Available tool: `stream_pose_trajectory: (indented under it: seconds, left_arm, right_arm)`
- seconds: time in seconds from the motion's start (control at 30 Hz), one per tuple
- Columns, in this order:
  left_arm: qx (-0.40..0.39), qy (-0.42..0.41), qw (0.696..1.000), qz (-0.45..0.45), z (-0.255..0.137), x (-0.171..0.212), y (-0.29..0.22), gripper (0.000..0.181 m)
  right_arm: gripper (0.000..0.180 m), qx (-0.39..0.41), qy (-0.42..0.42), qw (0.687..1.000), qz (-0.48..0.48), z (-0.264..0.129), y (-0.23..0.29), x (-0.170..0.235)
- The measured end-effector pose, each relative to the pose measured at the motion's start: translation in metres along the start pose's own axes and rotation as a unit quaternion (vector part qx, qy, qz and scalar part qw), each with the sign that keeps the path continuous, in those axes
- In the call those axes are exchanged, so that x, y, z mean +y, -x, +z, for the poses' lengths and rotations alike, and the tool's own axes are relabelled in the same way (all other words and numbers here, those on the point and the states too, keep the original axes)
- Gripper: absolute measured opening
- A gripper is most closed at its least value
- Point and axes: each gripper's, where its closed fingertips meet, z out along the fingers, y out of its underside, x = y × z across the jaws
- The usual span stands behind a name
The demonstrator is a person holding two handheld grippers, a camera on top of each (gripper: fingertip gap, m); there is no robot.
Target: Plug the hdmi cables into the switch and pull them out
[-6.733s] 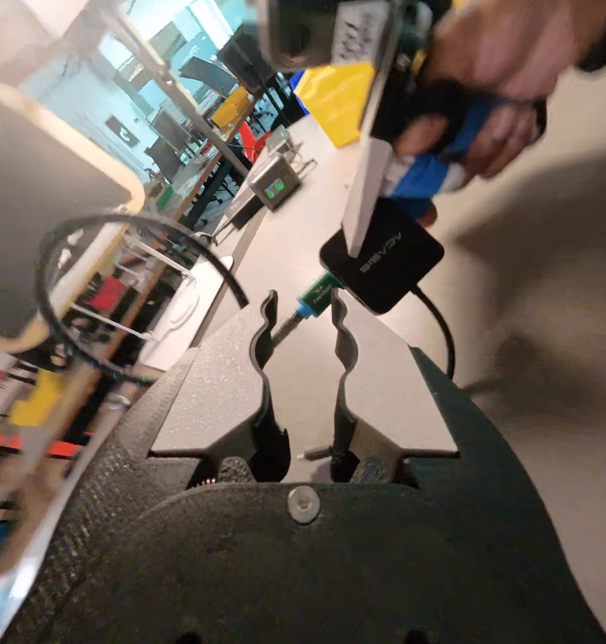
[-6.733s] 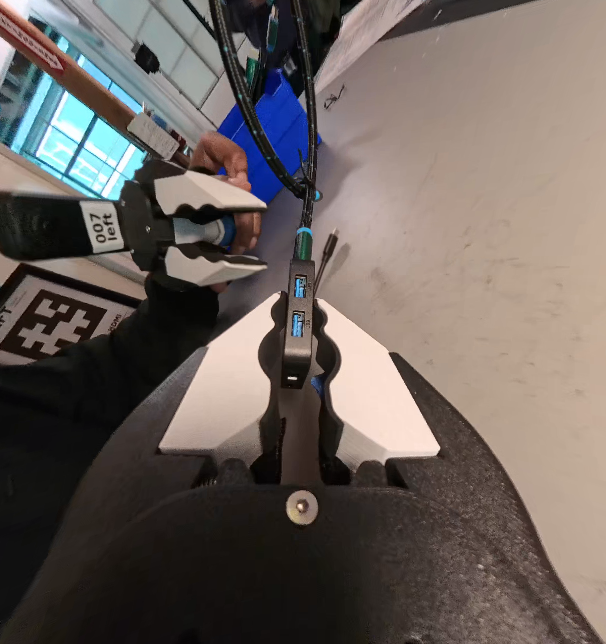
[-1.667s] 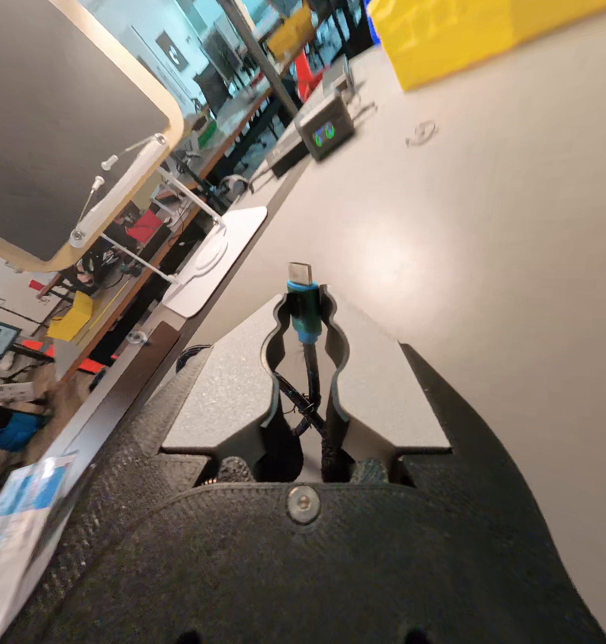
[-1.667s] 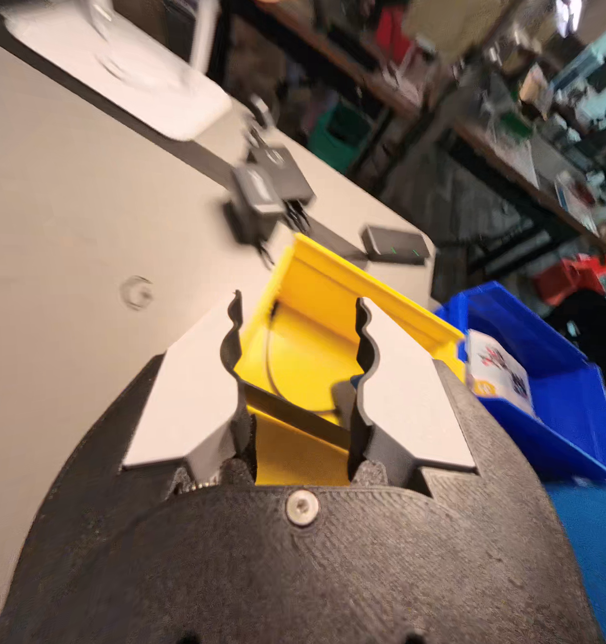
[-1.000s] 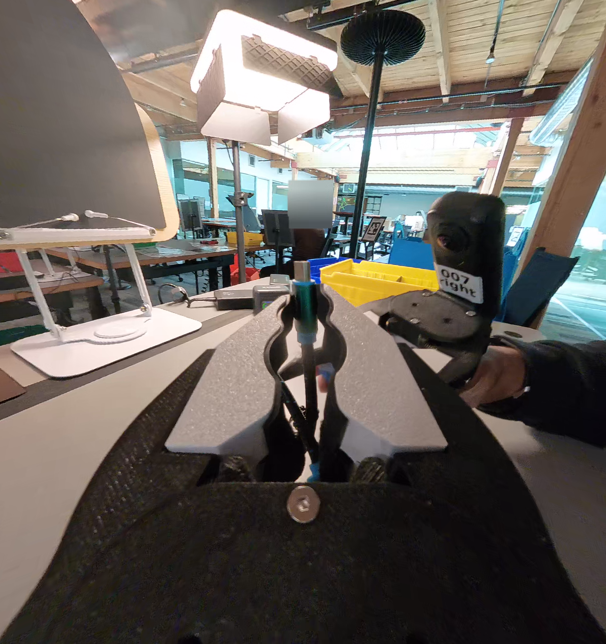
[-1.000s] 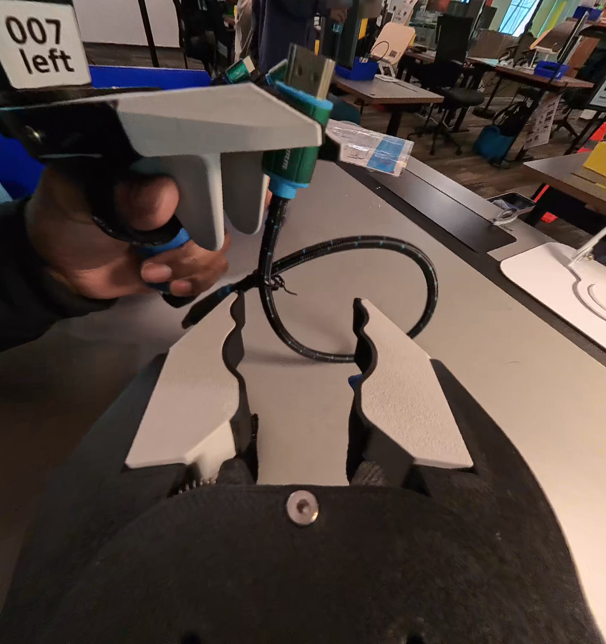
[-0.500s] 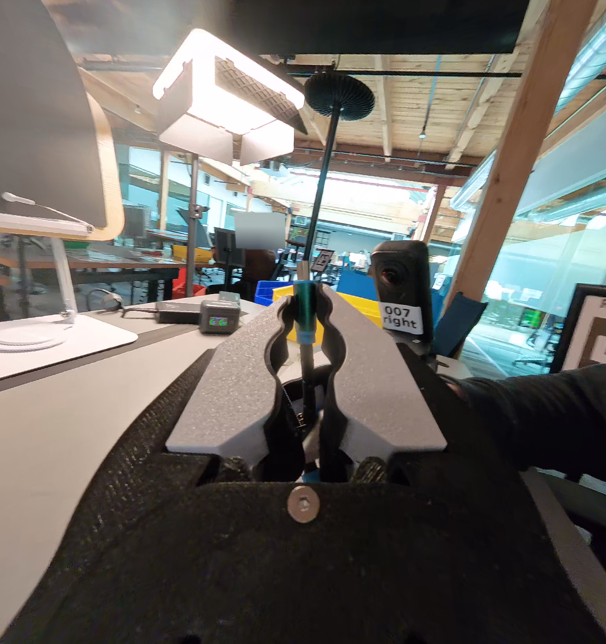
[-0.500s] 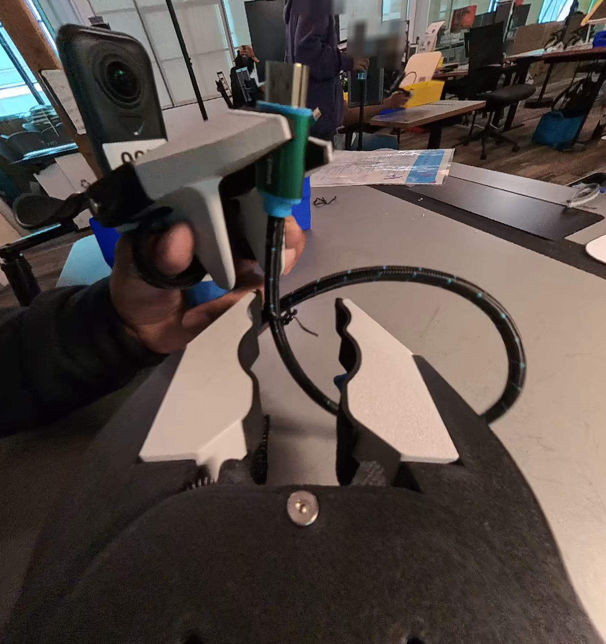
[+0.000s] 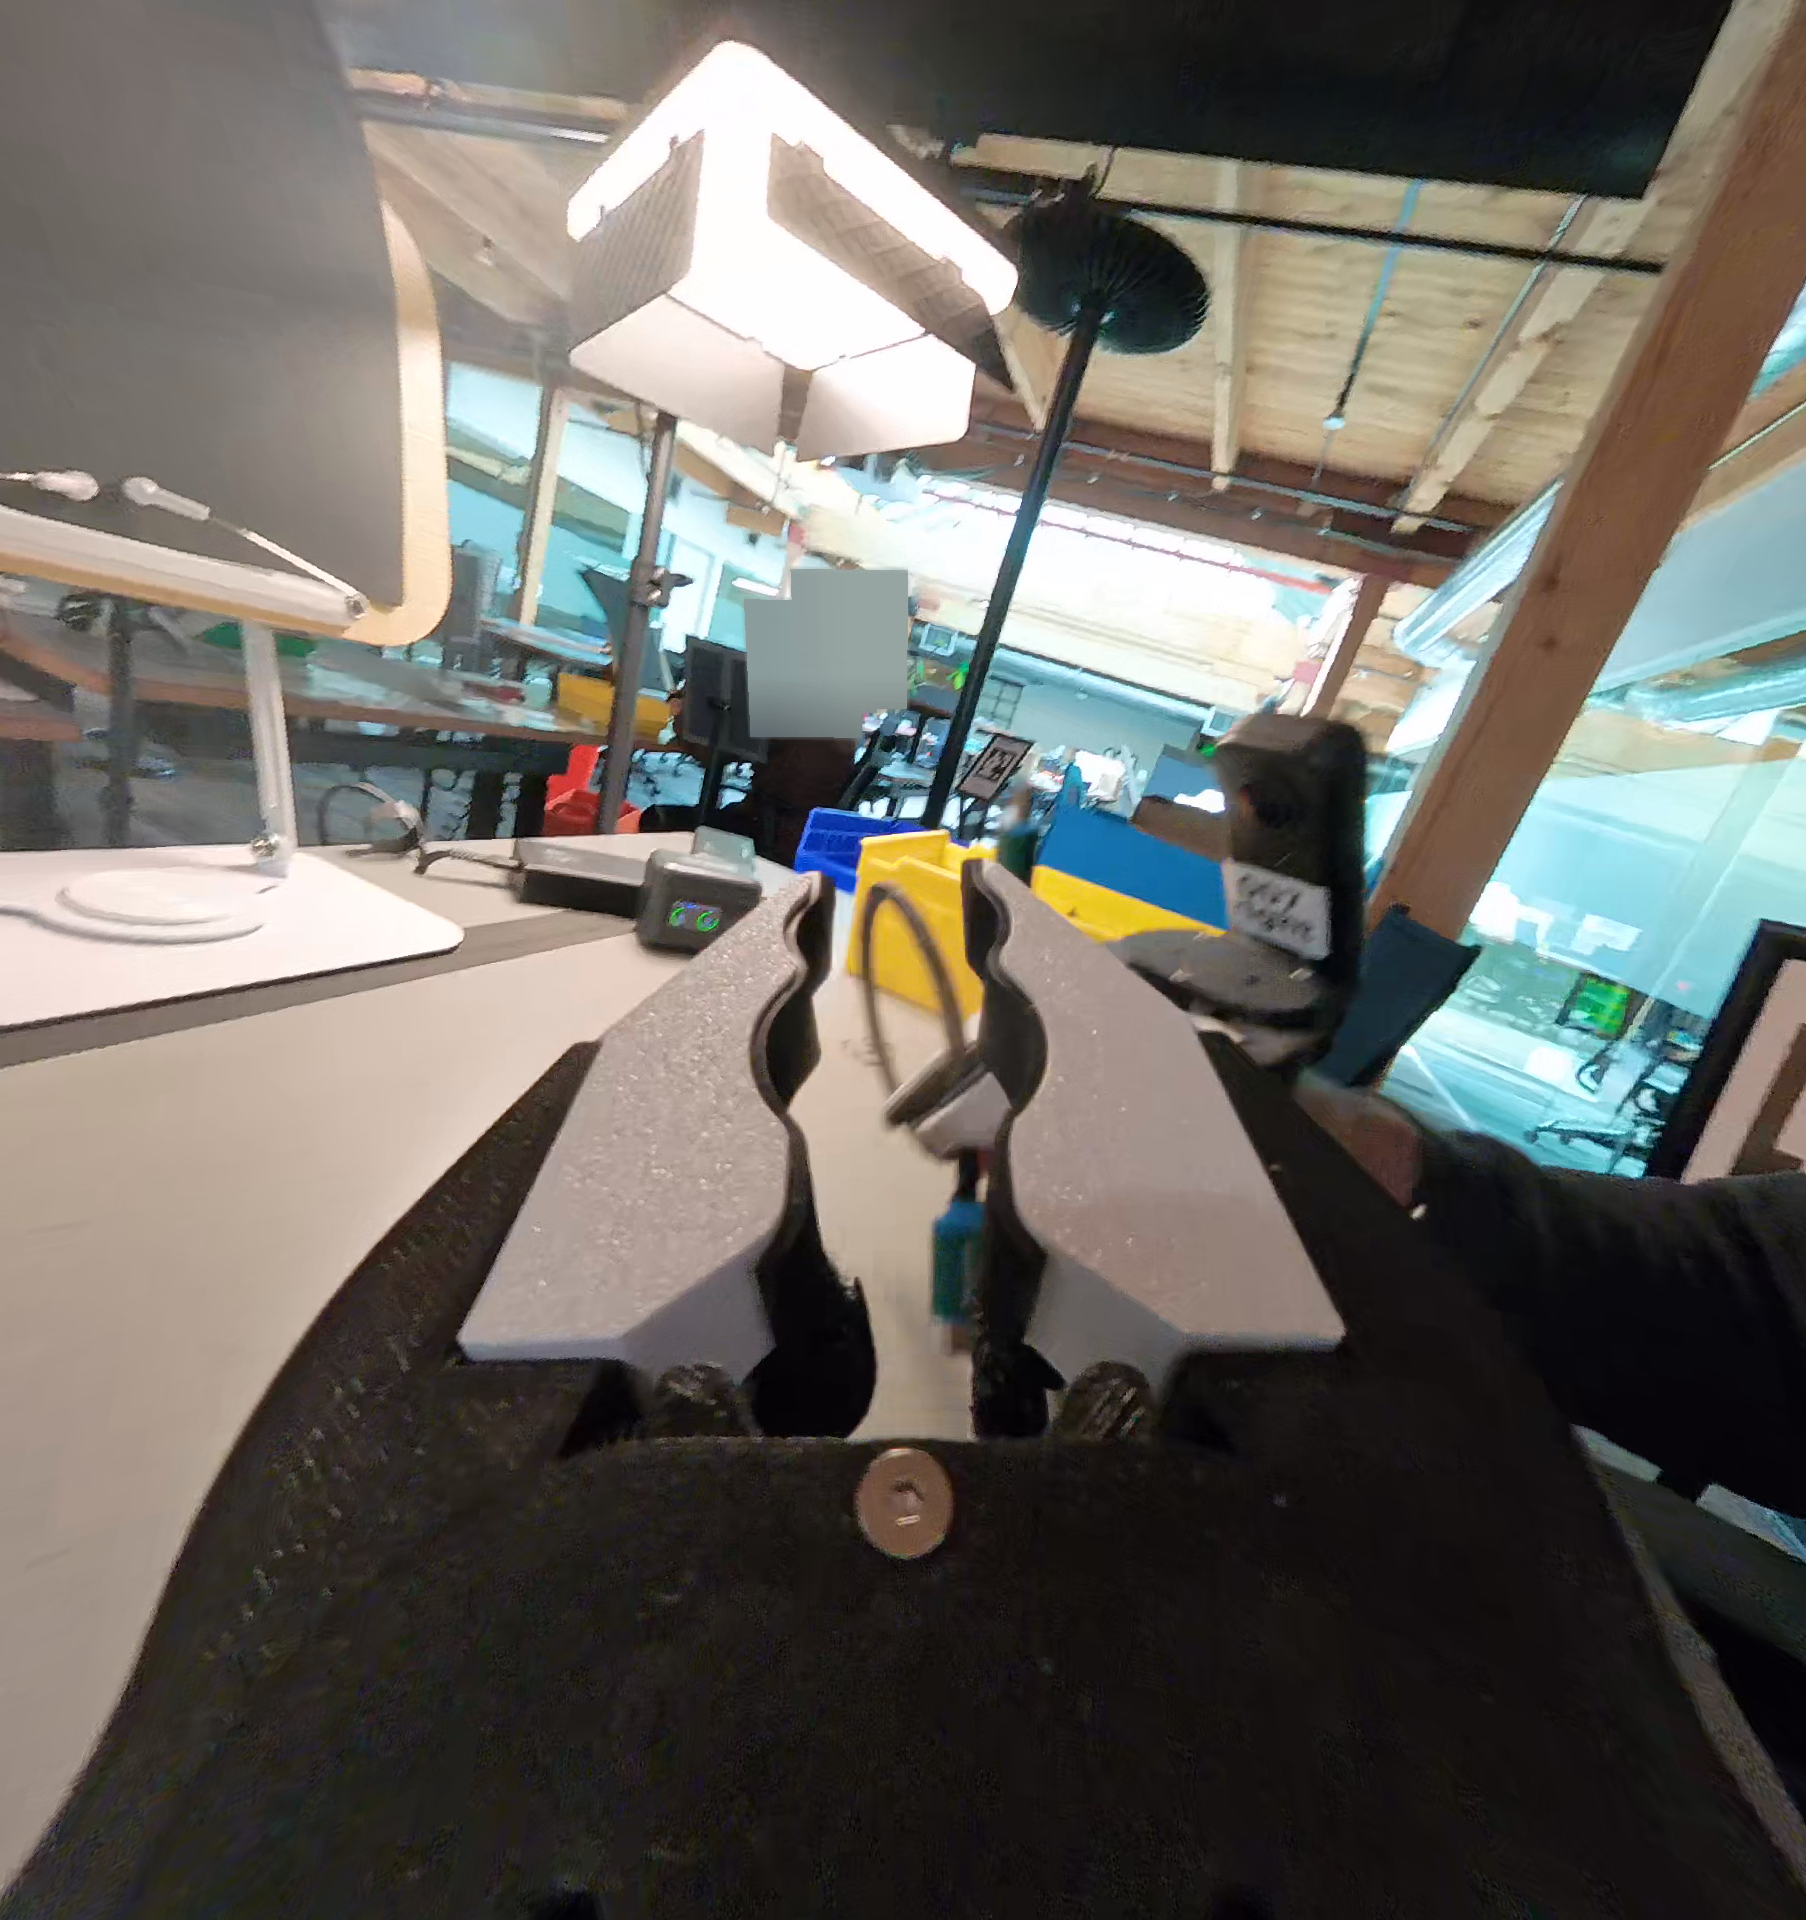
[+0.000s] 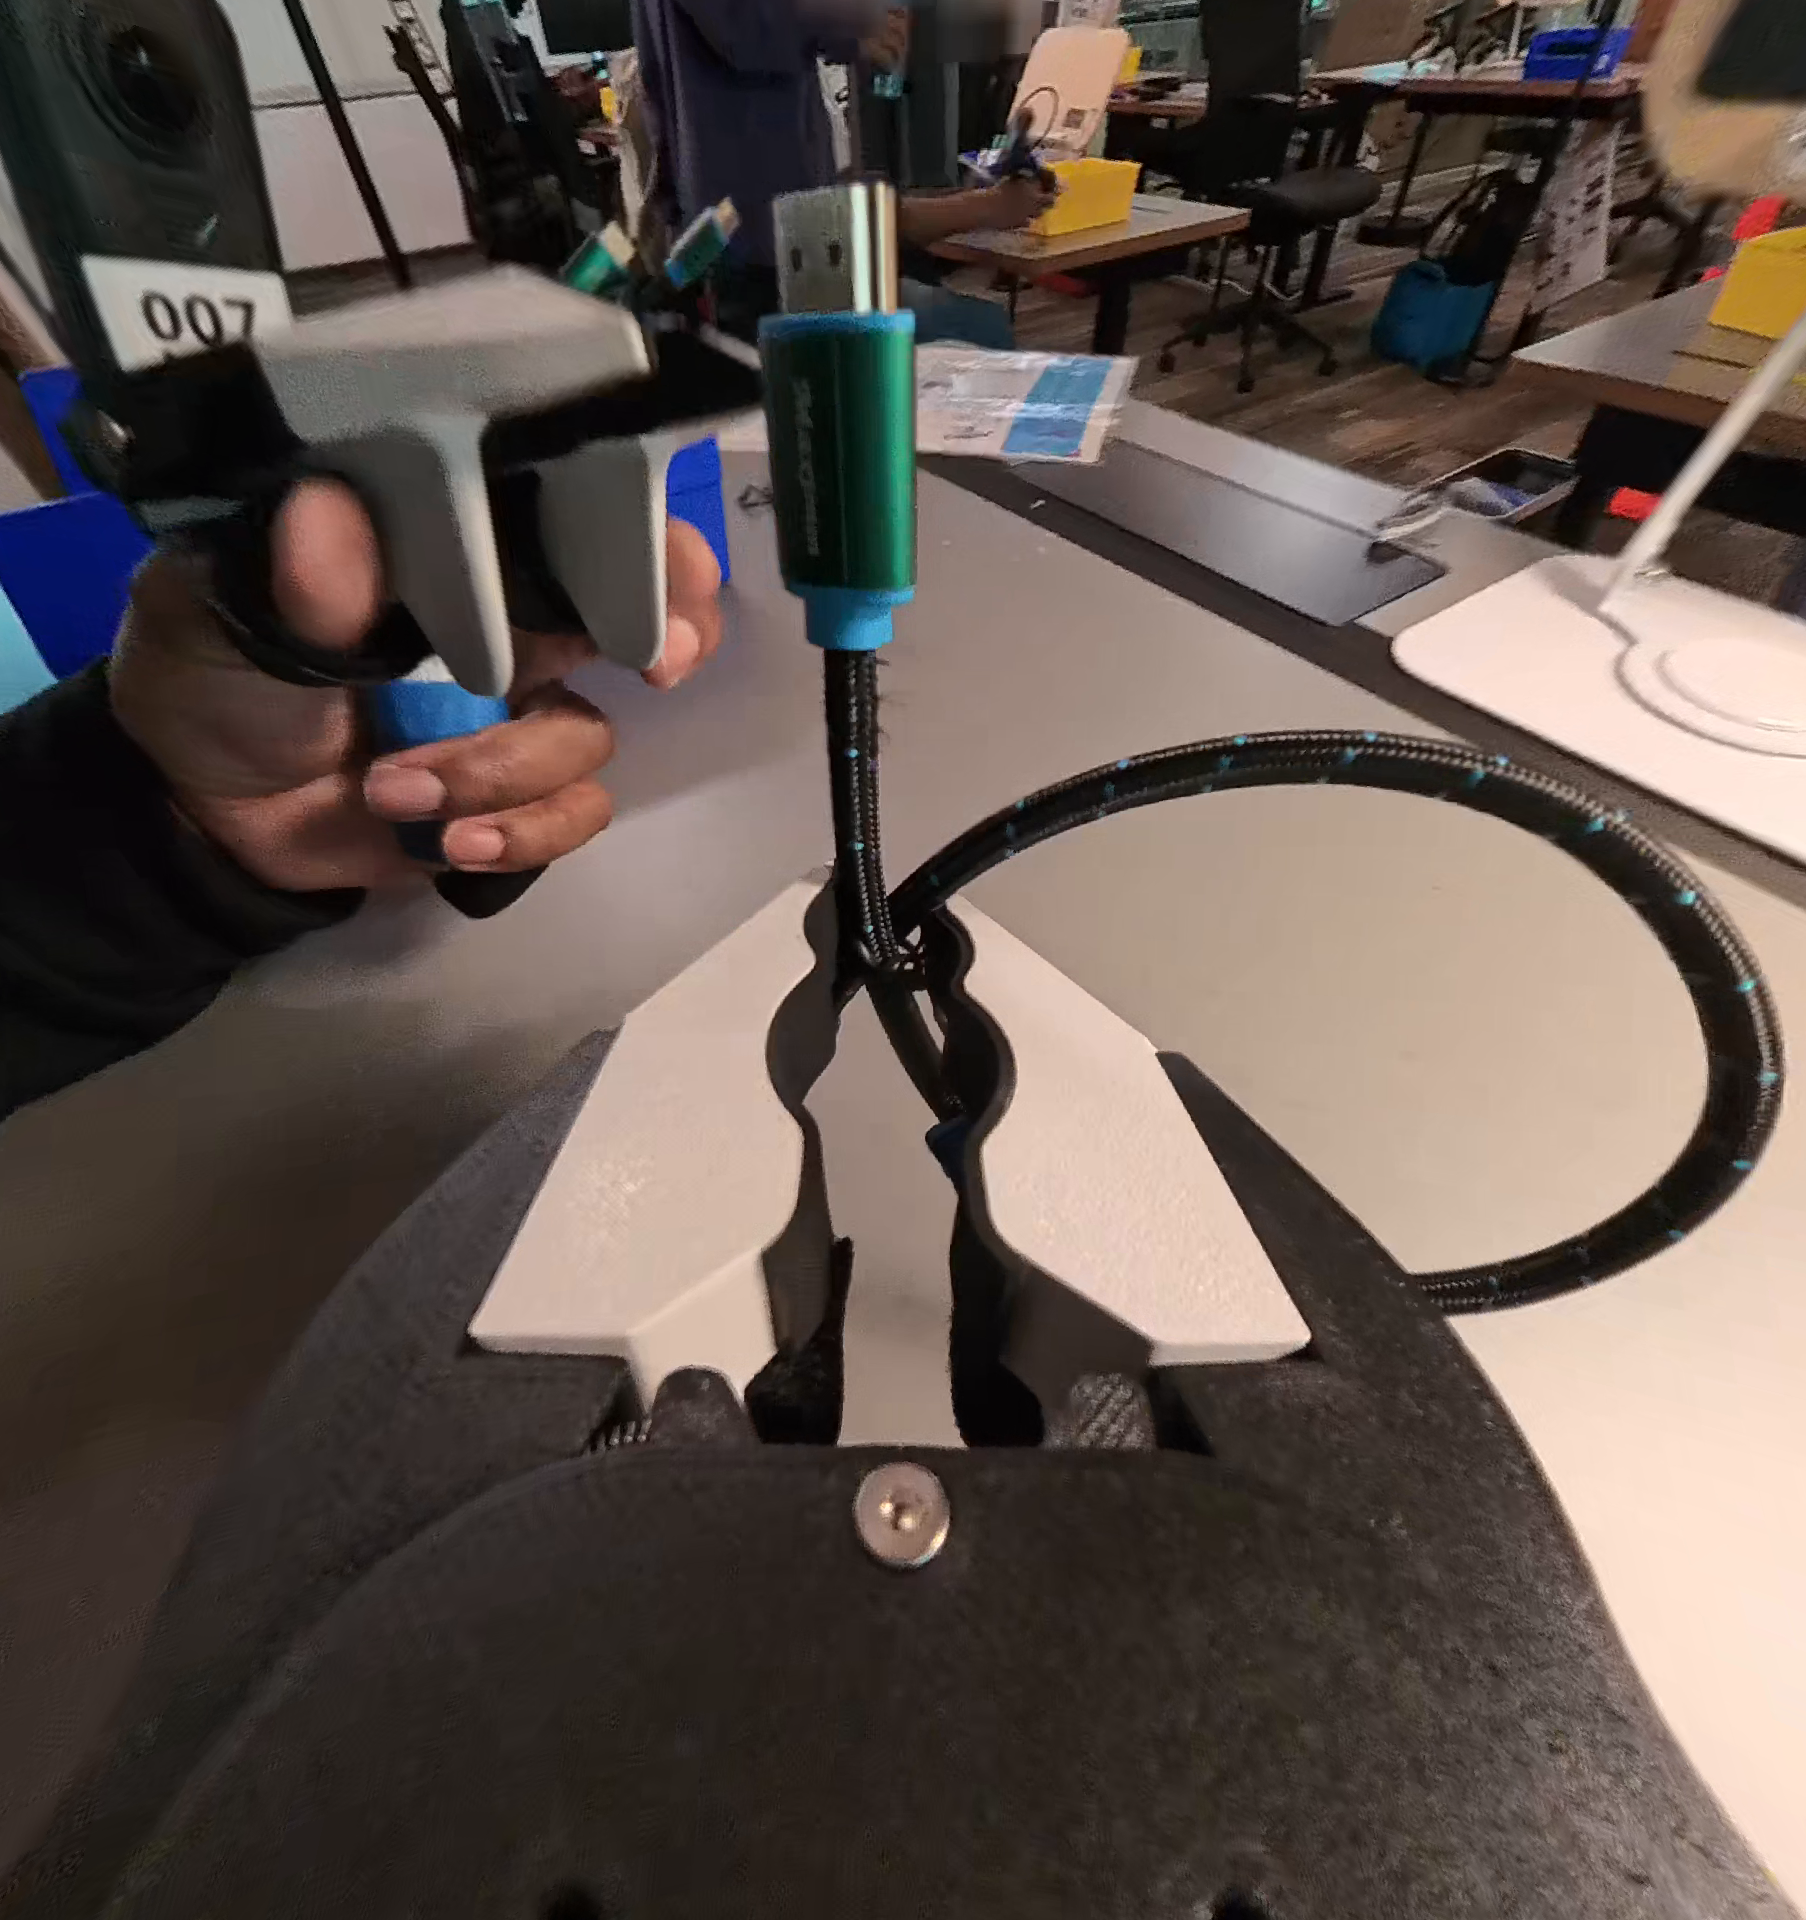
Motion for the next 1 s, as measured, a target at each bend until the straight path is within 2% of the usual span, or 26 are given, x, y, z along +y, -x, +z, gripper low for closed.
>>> stream_pose_trajectory:
  seconds: [0.07,0.17,0.3,0.37,0.43,0.5,0.6,0.7,0.83,1.0]
  left_arm:
    - [-0.022,0.014,1.0,0.005,0.001,0.005,0.007,0.025]
    - [-0.033,0.026,0.999,0.001,0.002,0.01,0.01,0.025]
    - [-0.042,0.034,0.999,0.0,0.003,0.011,0.01,0.024]
    - [-0.042,0.031,0.999,0.0,0.004,0.009,0.009,0.024]
    - [-0.044,0.029,0.999,0.0,0.005,0.008,0.008,0.023]
    - [-0.042,0.03,0.999,0.001,0.006,0.008,0.005,0.023]
    - [-0.04,0.036,0.998,0.009,0.009,0.012,0.002,0.022]
    - [-0.043,0.049,0.998,0.022,0.011,0.019,0.001,0.022]
    - [-0.051,0.064,0.996,0.033,0.011,0.026,0.004,0.021]
    - [-0.054,0.069,0.995,0.038,0.01,0.027,0.006,0.021]
  right_arm:
    - [0.013,0.019,-0.009,1.0,-0.004,-0.027,-0.013,-0.014]
    - [0.013,0.074,-0.017,0.997,-0.016,-0.088,-0.048,-0.036]
    - [0.014,0.215,0.021,0.975,-0.048,-0.197,-0.127,-0.049]
    - [0.014,0.284,0.089,0.953,-0.057,-0.251,-0.168,-0.033]
    - [0.014,0.341,0.174,0.922,-0.051,-0.299,-0.204,0.001]
    - [0.014,0.359,0.248,0.899,-0.034,-0.329,-0.227,0.042]
    - [0.014,0.318,0.326,0.89,-0.021,-0.337,-0.231,0.099]
    - [0.014,0.301,0.372,0.877,-0.028,-0.337,-0.231,0.132]
    - [0.015,0.256,0.399,0.88,0.021,-0.324,-0.22,0.159]
    - [0.022,0.263,0.39,0.88,0.072,-0.322,-0.226,0.166]
